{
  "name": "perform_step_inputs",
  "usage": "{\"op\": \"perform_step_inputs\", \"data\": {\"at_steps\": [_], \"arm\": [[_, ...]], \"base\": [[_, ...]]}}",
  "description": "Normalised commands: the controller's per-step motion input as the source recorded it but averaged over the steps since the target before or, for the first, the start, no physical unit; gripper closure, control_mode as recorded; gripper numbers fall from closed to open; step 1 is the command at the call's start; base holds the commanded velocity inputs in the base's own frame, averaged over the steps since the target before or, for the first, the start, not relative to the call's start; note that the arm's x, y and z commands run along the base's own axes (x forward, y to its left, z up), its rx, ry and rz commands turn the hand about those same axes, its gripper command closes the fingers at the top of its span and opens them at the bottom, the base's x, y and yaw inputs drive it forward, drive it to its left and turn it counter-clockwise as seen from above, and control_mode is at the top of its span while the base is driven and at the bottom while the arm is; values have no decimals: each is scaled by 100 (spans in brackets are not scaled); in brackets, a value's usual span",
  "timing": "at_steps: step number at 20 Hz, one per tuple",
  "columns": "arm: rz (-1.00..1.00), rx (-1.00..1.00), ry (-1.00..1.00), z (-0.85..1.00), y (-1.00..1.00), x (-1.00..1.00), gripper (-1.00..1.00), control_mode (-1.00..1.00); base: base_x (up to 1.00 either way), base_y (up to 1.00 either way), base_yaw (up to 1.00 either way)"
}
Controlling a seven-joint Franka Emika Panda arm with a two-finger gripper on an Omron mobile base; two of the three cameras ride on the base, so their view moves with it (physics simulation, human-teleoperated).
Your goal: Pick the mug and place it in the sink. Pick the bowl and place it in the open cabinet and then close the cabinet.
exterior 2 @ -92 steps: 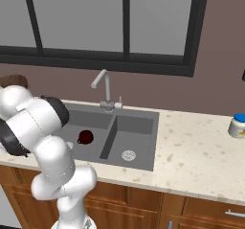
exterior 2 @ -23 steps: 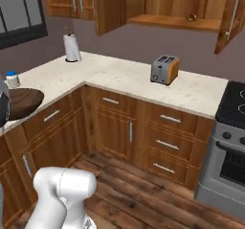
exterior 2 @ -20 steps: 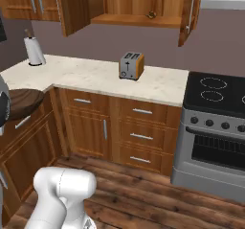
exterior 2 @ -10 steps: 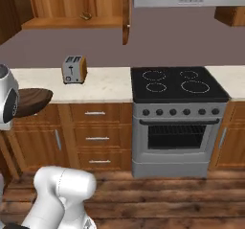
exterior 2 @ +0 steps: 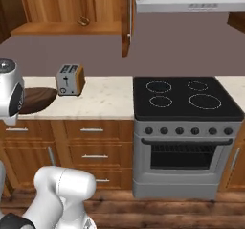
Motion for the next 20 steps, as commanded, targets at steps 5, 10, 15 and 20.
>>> {"op": "perform_step_inputs", "data": {"at_steps": [5, 10, 15, 20], "arm": [[0, 0, 0, 0, 0, 0, 100, 100], [0, 0, 0, 0, 0, 0, 100, 100], [0, 0, 0, 0, 0, 0, 100, 100], [0, 0, 0, 0, 0, 0, 100, 100]], "base": [[0, -29, 19], [10, -20, 11], [59, 1, 0], [60, -2, 0]]}}
